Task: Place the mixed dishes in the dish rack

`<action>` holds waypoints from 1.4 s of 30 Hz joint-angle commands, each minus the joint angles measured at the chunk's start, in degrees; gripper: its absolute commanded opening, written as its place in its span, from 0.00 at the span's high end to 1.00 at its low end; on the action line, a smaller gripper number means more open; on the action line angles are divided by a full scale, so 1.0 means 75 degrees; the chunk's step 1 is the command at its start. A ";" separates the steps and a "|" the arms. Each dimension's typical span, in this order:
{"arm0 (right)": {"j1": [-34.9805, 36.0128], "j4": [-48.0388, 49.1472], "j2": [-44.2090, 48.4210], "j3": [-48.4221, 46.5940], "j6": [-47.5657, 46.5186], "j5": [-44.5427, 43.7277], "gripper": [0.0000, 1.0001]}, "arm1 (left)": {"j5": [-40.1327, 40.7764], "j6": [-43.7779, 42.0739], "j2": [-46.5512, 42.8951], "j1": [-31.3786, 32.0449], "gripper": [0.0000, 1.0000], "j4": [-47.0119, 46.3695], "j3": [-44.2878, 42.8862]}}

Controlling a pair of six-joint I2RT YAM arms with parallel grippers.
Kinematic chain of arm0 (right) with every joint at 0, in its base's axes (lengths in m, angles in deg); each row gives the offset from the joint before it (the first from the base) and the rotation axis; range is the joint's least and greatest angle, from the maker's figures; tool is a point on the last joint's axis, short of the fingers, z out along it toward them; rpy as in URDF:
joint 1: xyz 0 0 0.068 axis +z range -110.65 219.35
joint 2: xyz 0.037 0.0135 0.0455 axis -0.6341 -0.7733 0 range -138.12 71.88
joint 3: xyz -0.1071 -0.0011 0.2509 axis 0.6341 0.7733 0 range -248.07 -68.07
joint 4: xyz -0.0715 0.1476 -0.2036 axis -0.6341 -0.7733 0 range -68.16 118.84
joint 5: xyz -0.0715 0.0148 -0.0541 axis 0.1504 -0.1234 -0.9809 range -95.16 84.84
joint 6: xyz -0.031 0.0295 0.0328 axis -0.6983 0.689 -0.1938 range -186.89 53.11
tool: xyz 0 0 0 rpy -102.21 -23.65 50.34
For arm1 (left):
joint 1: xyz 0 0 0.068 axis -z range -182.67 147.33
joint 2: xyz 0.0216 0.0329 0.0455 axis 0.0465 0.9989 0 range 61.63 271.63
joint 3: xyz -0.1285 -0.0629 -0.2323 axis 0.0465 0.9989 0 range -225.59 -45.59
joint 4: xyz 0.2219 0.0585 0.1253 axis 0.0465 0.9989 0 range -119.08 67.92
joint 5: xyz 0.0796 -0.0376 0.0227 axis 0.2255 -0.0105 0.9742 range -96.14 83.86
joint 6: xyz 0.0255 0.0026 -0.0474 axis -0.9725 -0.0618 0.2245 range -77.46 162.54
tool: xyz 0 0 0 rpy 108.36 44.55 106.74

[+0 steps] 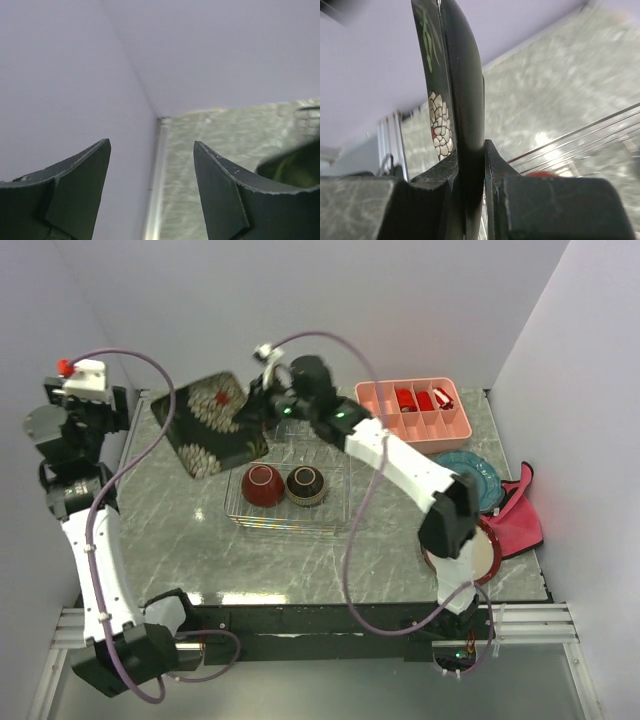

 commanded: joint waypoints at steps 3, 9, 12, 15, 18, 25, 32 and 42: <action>-0.0256 0.0769 0.1561 0.0065 0.0817 -0.0169 1.00 | 0.1301 0.1236 0.0355 0.1216 0.27 -0.0837 0.0939; -0.0502 -0.1736 0.1913 -0.0824 -0.1268 -0.1658 1.00 | 0.1045 0.3604 0.0953 0.1427 0.36 -0.0170 0.1501; -0.0842 -0.2606 0.2006 -0.0978 -0.1351 -0.2117 1.00 | 0.0835 0.4050 0.0942 0.1743 0.44 -0.0600 0.1993; -0.1052 -0.2994 0.2275 -0.0558 -0.1410 -0.3168 1.00 | 0.0578 0.4168 0.1151 0.2142 0.70 -0.0708 0.2217; -0.1298 -0.2585 0.2849 0.0438 -0.0825 -0.4085 1.00 | 0.0447 0.4390 0.1655 0.2494 0.96 -0.0603 0.2194; -0.1405 -0.1847 0.4057 0.2068 -0.0015 -0.5234 1.00 | 0.0153 0.4708 0.2570 0.3430 0.99 -0.0532 0.2381; -0.1136 -0.1892 0.3988 0.1836 -0.1045 -0.6694 1.00 | -0.0057 0.4941 0.3156 0.4041 0.99 -0.0251 0.2522; -0.1030 -0.4408 0.2009 -0.0918 -0.1867 -0.8703 1.00 | -0.0479 0.5106 0.3543 0.5119 0.99 -0.0251 0.2335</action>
